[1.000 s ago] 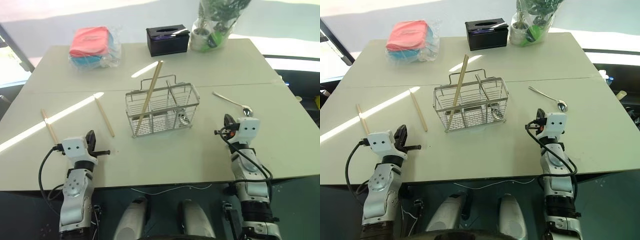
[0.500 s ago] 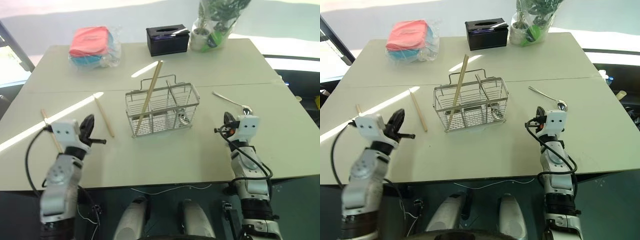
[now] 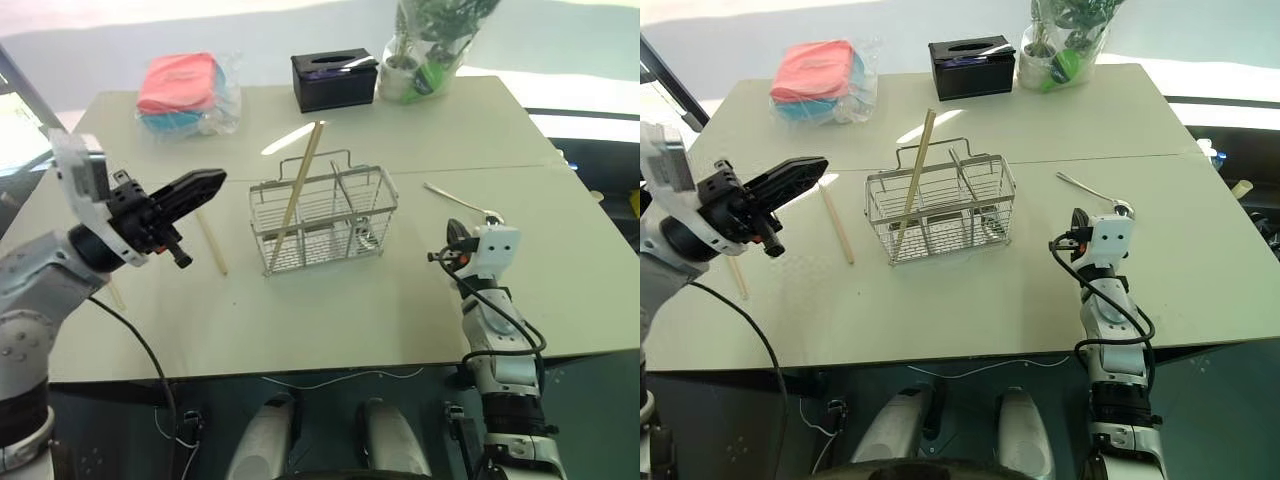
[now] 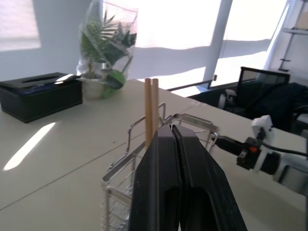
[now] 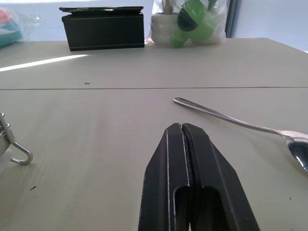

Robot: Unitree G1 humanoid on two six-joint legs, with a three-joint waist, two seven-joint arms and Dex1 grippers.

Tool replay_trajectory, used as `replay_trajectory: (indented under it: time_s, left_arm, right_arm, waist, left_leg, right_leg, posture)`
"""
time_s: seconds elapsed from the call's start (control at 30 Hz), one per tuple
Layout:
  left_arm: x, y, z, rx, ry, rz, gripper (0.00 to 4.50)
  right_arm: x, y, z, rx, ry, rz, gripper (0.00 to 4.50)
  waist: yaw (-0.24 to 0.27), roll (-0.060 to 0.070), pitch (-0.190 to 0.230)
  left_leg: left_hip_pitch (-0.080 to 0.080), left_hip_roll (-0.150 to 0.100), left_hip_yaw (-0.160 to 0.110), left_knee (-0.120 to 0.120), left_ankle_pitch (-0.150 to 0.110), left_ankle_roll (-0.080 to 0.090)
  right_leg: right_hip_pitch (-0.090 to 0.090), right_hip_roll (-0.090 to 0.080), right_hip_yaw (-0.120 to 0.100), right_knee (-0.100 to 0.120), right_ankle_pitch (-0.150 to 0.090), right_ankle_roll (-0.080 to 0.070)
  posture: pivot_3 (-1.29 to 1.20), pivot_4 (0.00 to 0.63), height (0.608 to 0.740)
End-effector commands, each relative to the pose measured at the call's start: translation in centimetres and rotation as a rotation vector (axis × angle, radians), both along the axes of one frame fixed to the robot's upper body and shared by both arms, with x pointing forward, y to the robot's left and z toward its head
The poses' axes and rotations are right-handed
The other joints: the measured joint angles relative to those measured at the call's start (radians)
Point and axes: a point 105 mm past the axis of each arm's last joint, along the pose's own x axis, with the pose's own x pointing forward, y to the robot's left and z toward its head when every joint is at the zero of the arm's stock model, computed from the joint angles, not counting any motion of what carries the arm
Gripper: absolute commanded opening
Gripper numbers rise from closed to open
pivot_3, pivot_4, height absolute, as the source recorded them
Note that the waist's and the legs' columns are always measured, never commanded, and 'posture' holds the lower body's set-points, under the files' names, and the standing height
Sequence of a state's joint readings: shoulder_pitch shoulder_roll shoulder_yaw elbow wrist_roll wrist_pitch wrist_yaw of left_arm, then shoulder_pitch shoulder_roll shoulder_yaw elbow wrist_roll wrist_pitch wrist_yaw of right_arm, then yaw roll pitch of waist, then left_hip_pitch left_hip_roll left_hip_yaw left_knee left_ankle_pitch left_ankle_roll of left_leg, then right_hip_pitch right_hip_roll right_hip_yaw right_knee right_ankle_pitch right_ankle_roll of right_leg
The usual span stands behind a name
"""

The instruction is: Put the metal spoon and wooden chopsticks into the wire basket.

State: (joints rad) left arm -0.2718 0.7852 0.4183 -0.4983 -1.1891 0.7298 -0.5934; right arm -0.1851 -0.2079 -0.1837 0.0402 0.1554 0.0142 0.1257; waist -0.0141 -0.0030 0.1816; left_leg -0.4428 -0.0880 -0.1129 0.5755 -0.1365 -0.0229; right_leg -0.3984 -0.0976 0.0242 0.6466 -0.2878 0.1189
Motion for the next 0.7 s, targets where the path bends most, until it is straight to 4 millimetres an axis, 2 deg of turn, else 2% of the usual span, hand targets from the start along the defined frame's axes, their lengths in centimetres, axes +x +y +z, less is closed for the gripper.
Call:
replay_trajectory:
  time_s: [0.03, 0.2, 0.4, 0.5, 0.6, 0.7]
  left_arm:
    - [-0.6, -1.2, 1.2, 0.011, -0.015, -0.101, 0.01]
    - [0.5, -2.8, 1.4, 0.058, -0.002, -0.164, 0.01]
    - [1.3, -3.9, -0.2, 0.199, 0.034, -0.199, 0.01]
    - [1.7, -3.9, -0.8, 0.233, 0.039, -0.199, 0.84]
    - [1.9, -3.9, -1.2, 0.241, 0.040, -0.196, 2.24]
    - [2.0, -3.9, -1.5, 0.245, 0.037, -0.189, 3.84]
  right_arm:
    - [0.0, 0.1, 1.5, -0.043, -0.042, 0.004, 0.00]
    - [0.5, 0.3, 1.8, -0.112, -0.023, 0.010, 0.00]
    - [1.8, 1.3, 2.5, -0.305, 0.079, 0.080, 0.00]
    - [2.4, 1.2, 3.9, -0.341, 0.079, 0.085, 0.00]
    - [2.8, 1.1, 4.9, -0.368, 0.087, 0.095, 0.00]
    - [3.0, 1.0, 5.6, -0.400, 0.112, 0.113, 0.00]
  waist:
    - [0.001, 0.000, 0.000]
    - [0.001, 0.000, 0.000]
    - [-0.003, 0.000, 0.000]
    - [-0.002, 0.000, 0.001]
    - [0.000, 0.000, 0.001]
    - [0.003, -0.001, 0.001]
  left_leg:
    - [0.000, 0.000, 0.000, 0.000, 0.000, 0.000]
    - [0.000, 0.000, 0.000, 0.000, 0.000, 0.000]
    - [0.000, 0.000, 0.001, 0.000, 0.001, 0.002]
    - [0.000, 0.000, 0.001, 0.000, 0.001, 0.002]
    - [-0.001, 0.000, 0.001, 0.000, 0.001, 0.002]
    - [-0.001, 0.000, 0.001, 0.000, 0.001, 0.002]
  right_leg:
    - [0.000, 0.000, 0.000, 0.000, 0.000, 0.000]
    - [0.000, 0.000, 0.000, 0.000, 0.000, 0.000]
    - [-0.001, 0.000, 0.001, 0.000, 0.000, 0.000]
    - [-0.001, 0.000, 0.001, 0.000, 0.000, 0.000]
    - [-0.001, 0.000, 0.001, 0.000, 0.000, 0.000]
    - [-0.001, -0.001, 0.000, 0.000, 0.000, 0.000]
  posture:
    - [0.00, 0.150, 0.740]
    - [0.00, 0.150, 0.740]
    - [0.00, 0.150, 0.740]
    - [0.00, 0.150, 0.740]
    - [0.00, 0.150, 0.740]
    - [0.00, 0.150, 0.740]
